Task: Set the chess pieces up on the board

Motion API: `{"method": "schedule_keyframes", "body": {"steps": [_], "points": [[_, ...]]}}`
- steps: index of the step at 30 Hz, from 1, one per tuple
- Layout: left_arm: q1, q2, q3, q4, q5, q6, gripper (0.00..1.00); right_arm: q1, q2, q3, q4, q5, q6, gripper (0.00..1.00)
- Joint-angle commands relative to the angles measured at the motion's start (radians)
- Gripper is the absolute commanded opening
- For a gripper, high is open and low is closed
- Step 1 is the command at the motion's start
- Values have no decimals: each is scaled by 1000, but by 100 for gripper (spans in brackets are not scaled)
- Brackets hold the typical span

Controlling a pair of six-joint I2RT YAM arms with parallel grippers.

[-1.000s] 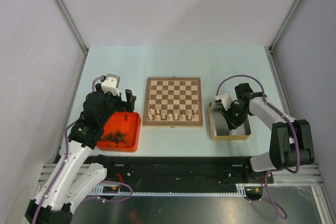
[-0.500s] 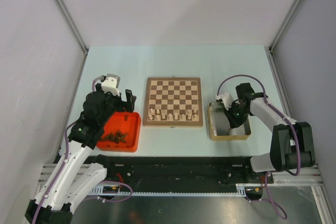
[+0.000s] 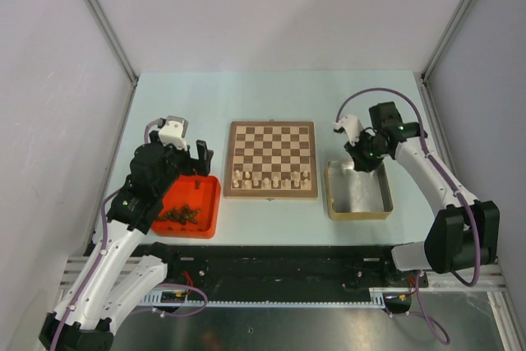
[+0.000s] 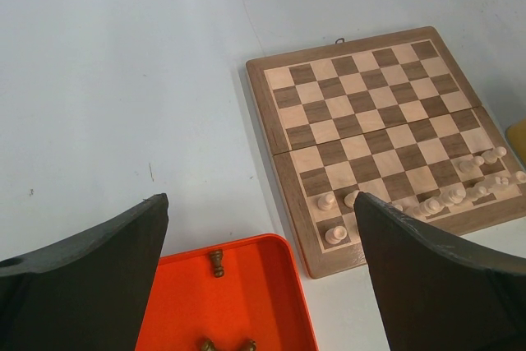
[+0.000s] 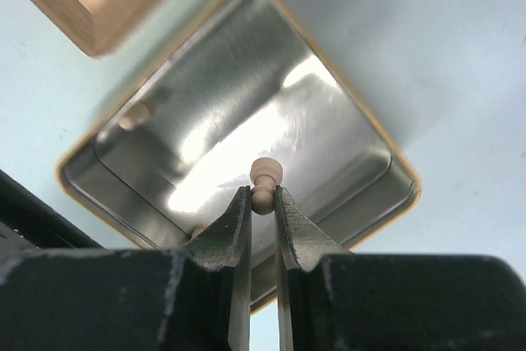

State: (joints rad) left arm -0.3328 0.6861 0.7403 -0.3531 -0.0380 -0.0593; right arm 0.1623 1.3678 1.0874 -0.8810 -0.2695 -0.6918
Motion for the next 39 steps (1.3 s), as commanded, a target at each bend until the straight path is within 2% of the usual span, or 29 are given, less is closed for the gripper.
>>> {"method": "schedule_keyframes", "body": {"steps": [1,11,18,28,39], "points": [[8,-11,-2,34,9,36,100,136,46,147,-23,-39,14,3],[8,-25,-7,34,-23,38,100,452,324,477,-53,-23,41,3],[8,-33,-4,34,-25,39,100,566,519,731,-136,-39,31,5],[8,-48,-5,36,-43,39,100,637,752,980,-193,-54,41,6],[8,-83,-10,32,-132,33,100,664,846,999,-204,-51,44,7]]}}
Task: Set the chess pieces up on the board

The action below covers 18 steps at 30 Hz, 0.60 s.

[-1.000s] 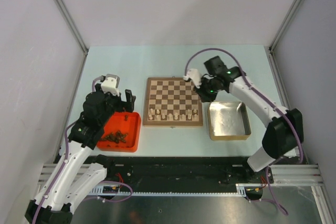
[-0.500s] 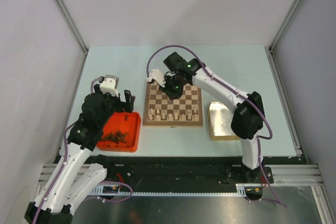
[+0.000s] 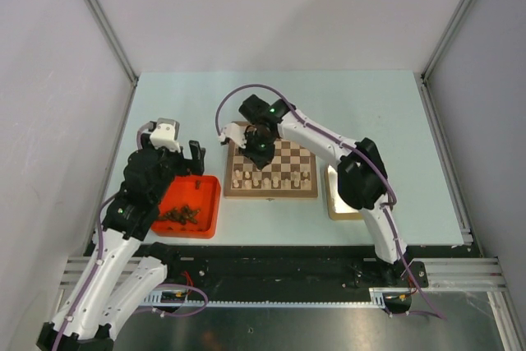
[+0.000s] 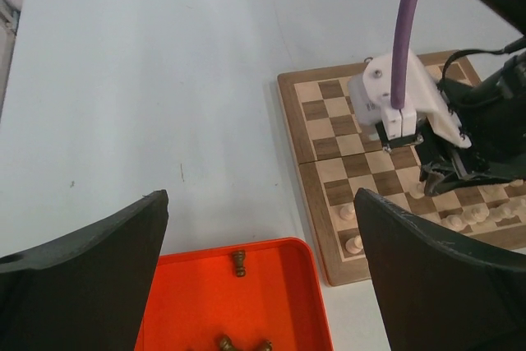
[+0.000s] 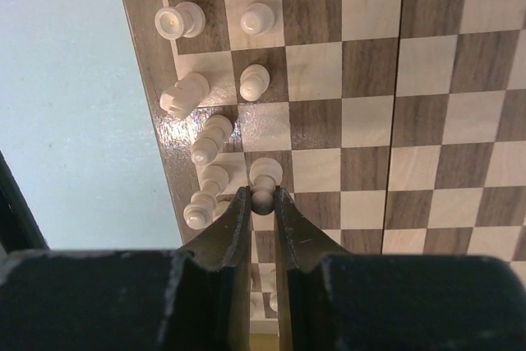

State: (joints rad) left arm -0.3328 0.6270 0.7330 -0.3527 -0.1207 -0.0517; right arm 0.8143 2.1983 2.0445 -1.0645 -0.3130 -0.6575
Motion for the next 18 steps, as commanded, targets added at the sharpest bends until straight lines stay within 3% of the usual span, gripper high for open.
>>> {"method": "schedule_keyframes", "body": {"steps": [1,18], "points": [[8,-30,-3,34,-59,26,100,14,18,42,-22,-9,12,8],[8,-47,-6,38,-59,24,100,40,86,54,-12,15,12,11]]}}
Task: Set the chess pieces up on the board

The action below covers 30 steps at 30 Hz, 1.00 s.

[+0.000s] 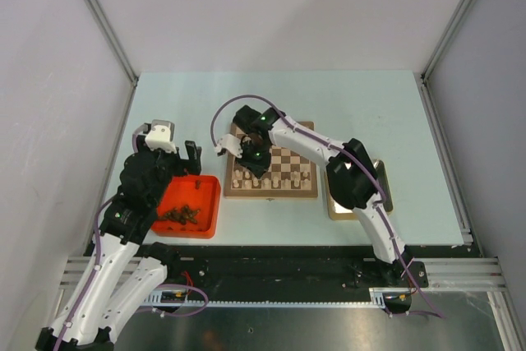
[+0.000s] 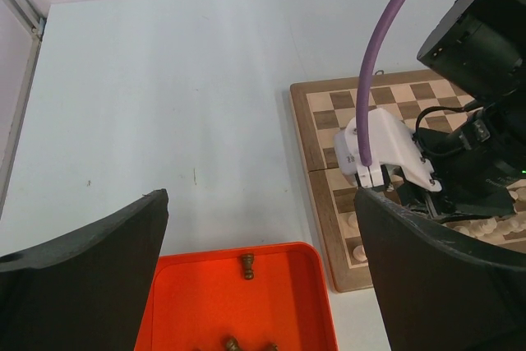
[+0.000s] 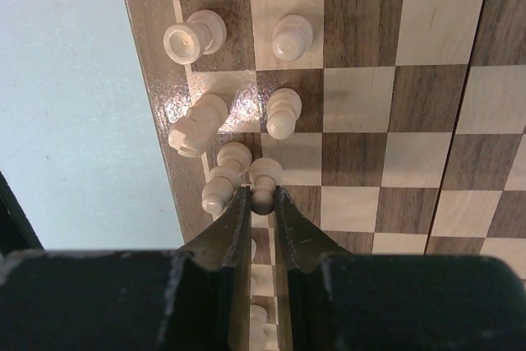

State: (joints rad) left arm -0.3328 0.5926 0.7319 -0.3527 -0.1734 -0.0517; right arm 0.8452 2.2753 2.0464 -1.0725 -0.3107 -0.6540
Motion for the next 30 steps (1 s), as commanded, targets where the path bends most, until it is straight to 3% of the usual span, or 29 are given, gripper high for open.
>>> {"method": "schedule_keyframes", "body": {"steps": [1,30], "points": [[8,-11,-5,38,-6,24,100,8,15,54,-4,13,10,11],[8,-11,-5,41,6,24,100,14,62,93,-12,64,14,17]]}}
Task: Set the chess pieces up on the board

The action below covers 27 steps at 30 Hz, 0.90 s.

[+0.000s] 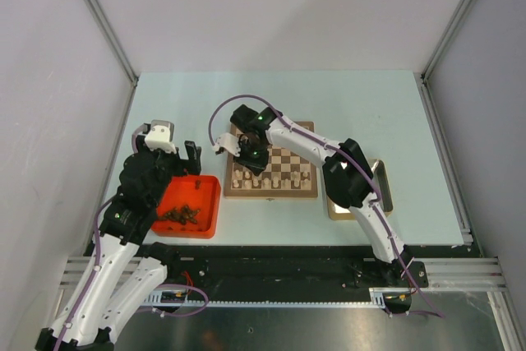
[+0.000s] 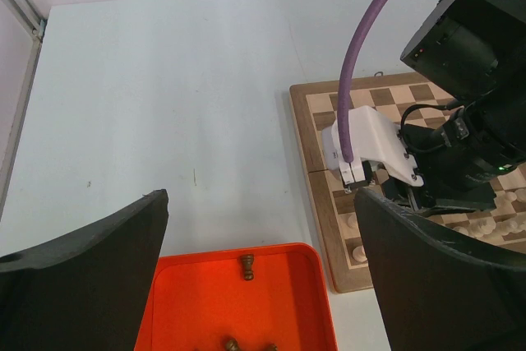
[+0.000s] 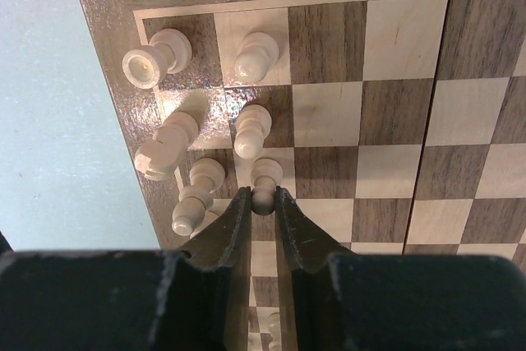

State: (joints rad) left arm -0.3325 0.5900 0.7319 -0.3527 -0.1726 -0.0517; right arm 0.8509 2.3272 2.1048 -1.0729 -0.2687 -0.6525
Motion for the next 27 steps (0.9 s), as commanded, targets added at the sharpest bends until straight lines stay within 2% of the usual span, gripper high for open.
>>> {"method": "schedule_keyframes", "body": {"steps": [1,18,27], "points": [[7,-9,-5,40,4,23,100,10,14,35,-12,23,13,18],[7,-9,-6,40,2,24,100,8,-25,57,-13,20,25,40],[7,-10,-6,40,-2,26,100,-12,-88,87,-28,11,25,46]]}}
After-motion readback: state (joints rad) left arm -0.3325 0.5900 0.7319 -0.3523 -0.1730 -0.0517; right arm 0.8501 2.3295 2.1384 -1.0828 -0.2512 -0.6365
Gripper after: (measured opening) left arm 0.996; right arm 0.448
